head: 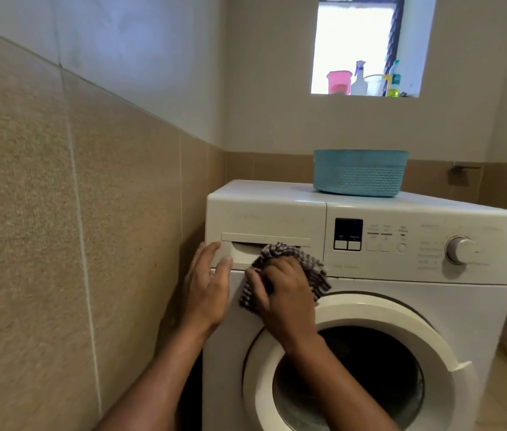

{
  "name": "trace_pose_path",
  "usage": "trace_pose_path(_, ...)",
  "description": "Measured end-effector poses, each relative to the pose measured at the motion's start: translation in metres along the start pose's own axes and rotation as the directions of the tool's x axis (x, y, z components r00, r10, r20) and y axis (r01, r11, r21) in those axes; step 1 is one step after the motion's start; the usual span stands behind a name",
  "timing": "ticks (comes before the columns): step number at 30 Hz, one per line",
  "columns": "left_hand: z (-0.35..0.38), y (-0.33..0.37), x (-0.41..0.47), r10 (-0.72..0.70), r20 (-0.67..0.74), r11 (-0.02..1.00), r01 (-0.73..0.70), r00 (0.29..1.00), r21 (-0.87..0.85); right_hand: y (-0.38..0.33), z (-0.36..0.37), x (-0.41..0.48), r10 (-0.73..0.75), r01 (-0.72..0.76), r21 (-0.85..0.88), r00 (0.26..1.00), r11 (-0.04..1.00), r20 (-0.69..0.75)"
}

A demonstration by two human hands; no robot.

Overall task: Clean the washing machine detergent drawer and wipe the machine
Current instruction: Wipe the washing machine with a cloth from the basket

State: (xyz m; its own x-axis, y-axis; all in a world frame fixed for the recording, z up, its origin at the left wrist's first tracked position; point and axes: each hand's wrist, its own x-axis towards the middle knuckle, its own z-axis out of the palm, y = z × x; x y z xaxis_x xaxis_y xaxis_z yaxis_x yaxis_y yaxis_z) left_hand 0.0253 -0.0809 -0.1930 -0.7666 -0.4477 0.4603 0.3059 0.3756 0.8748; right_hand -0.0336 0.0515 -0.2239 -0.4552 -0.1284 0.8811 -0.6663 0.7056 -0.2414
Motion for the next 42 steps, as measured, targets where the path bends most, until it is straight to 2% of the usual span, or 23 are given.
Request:
trace_pose_path(3,-0.001,0.002,-0.002,-0.003,0.028,0.999,0.002,1.0,0.042,0.004,0.003,-0.005,0.056,-0.056,-0.004,0.996,0.998,-0.076)
trace_pose_path(8,0.001,-0.005,0.001,-0.009,0.025,0.998,0.008,1.0,0.055,0.005,0.014,-0.016,0.073,-0.115,-0.214,0.978,0.97,-0.196)
trace_pose_path(13,0.001,-0.002,-0.002,-0.011,0.014,0.998,0.011,1.0,0.063,0.01,0.023,-0.025,0.035,-0.062,-0.398,0.996,0.915,-0.076)
trace_pose_path(15,0.0,-0.004,-0.002,-0.013,0.002,0.998,0.013,1.0,0.06,0.008,0.023,-0.023,0.055,-0.086,-0.387,0.994,0.918,-0.09)
trace_pose_path(18,-0.001,-0.004,-0.001,-0.006,0.014,0.999,0.005,1.0,0.053,0.011,0.02,-0.016,0.099,-0.149,-0.242,0.973,0.959,-0.209)
trace_pose_path(21,-0.001,-0.003,-0.002,-0.003,0.023,0.998,0.002,1.0,0.062,0.022,0.02,-0.021,0.051,-0.091,-0.114,0.948,0.989,-0.314)
trace_pose_path(24,-0.001,-0.004,-0.003,-0.014,0.016,0.999,0.013,1.0,0.046,0.02,0.025,-0.028,0.038,-0.08,-0.198,0.977,0.977,-0.209)
trace_pose_path(27,-0.004,-0.001,-0.003,-0.052,0.001,0.999,0.052,0.999,0.01,0.002,0.034,-0.03,0.17,-0.206,-0.325,0.976,0.923,-0.135)
trace_pose_path(30,-0.006,-0.002,0.003,-0.066,-0.036,0.998,0.065,0.997,-0.02,-0.026,0.043,-0.019,0.284,-0.312,-0.334,0.95,0.89,-0.13)
trace_pose_path(33,-0.008,-0.002,0.008,-0.025,-0.034,1.0,0.026,0.999,0.016,-0.067,0.057,0.001,0.296,-0.306,-0.304,0.952,0.902,-0.081)
trace_pose_path(35,-0.009,0.001,0.008,-0.069,-0.041,0.993,0.065,0.997,-0.097,-0.085,0.063,0.008,0.318,-0.309,-0.279,0.948,0.909,-0.012)
trace_pose_path(36,-0.009,-0.001,0.01,-0.097,-0.051,0.986,0.089,0.994,-0.139,-0.084,0.064,0.007,0.294,-0.28,-0.279,0.956,0.919,0.007)
trace_pose_path(38,-0.009,-0.002,0.011,-0.15,-0.064,0.969,0.134,0.987,-0.208,-0.061,0.057,-0.007,0.164,-0.134,-0.316,0.984,0.939,0.072)
trace_pose_path(40,-0.011,0.005,0.007,-0.166,-0.049,0.968,0.153,0.985,-0.198,-0.018,0.038,-0.019,0.047,0.004,-0.375,0.991,0.927,0.128)
trace_pose_path(42,-0.013,0.008,0.004,-0.15,-0.023,0.974,0.144,0.988,-0.175,0.016,0.021,-0.023,0.071,-0.023,-0.43,0.993,0.903,0.095)
